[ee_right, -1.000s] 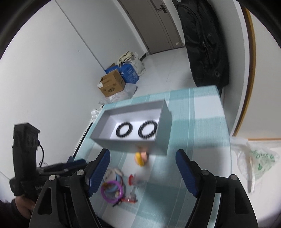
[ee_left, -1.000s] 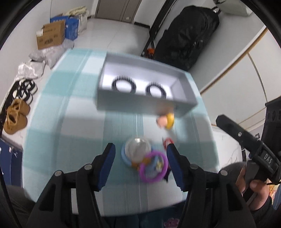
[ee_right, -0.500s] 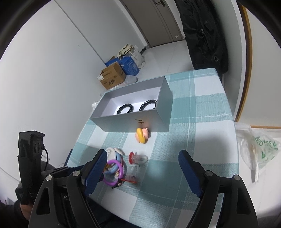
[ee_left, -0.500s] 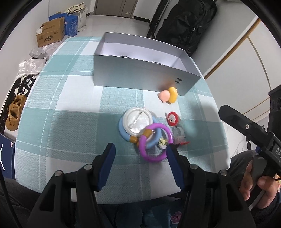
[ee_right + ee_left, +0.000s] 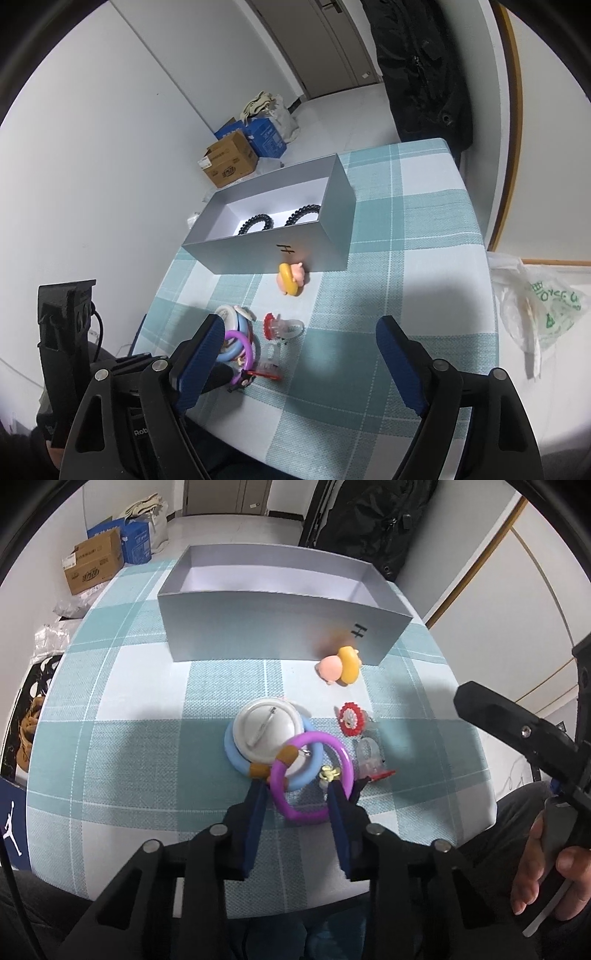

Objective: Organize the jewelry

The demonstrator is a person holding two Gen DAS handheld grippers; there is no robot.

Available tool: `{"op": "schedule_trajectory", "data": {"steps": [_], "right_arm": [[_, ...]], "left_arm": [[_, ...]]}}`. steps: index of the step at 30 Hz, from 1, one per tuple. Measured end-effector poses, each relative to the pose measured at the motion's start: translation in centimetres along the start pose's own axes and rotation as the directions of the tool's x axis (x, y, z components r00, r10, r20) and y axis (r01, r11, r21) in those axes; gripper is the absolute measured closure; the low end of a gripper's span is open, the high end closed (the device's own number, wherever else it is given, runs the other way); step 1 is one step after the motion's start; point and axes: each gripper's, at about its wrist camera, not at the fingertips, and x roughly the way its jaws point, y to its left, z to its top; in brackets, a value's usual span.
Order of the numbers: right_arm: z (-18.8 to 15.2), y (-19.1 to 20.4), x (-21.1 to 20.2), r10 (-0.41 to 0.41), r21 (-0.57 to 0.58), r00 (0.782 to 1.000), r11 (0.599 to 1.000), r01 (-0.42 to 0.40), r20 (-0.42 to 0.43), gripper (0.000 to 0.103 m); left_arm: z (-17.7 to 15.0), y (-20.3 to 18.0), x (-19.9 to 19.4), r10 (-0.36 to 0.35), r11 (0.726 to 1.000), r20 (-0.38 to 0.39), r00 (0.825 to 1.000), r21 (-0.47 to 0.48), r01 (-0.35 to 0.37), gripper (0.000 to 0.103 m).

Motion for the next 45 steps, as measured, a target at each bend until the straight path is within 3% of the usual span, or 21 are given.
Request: {"op": "schedule_trajectory", "data": {"steps": [2,7,22,33,38,45], "right_arm": [[0.0,0.0,0.1,-0.004,0.003,1.0,1.0,0.004,-0.004,0.019],[-0.1,0.1,0.2,-0.011,-0.009,1.0,1.0,0.011,-0.011,0.019],[-0.5,0.2,0.0,-0.02,-0.011,1.0,1.0,0.02,-0.02,0.019],[-1.4,1.3,1.4,-0.046,-0.078,0.995,0.996,0.039,-0.086,0.019],[-2.0,2.3,2.6,-0.046,-0.126,0.991,0.992,0.03,-0.126,0.029],[-2.9,4.0,4.2,-0.087,-0.221,0.983,0.974,0.05,-0.162,0.056]], "left_arm": [[0.1,0.4,0.3,-0.014,1.0,-0.013,1.0,-0.027,0.013,0.09],[0.2,1.2,0.3,-0.038,0.997,-0.02,0.999,-0.069,0.037,0.097],[-0.2,1.3,-2.0,-0.007,1.0,0.039,0.999,-0.029,0.008,0.099],[0.5,2.9,-5.2,-0.052,0.996,0.143,0.988,-0.066,0.062,0.099],[1.0,4.3,-5.8,-0.067,0.989,0.173,0.983,-0.116,0.088,0.099],[1.0,5.1,-6.4,-0.069,0.983,0.215,0.974,-0.152,0.103,0.099]]}}
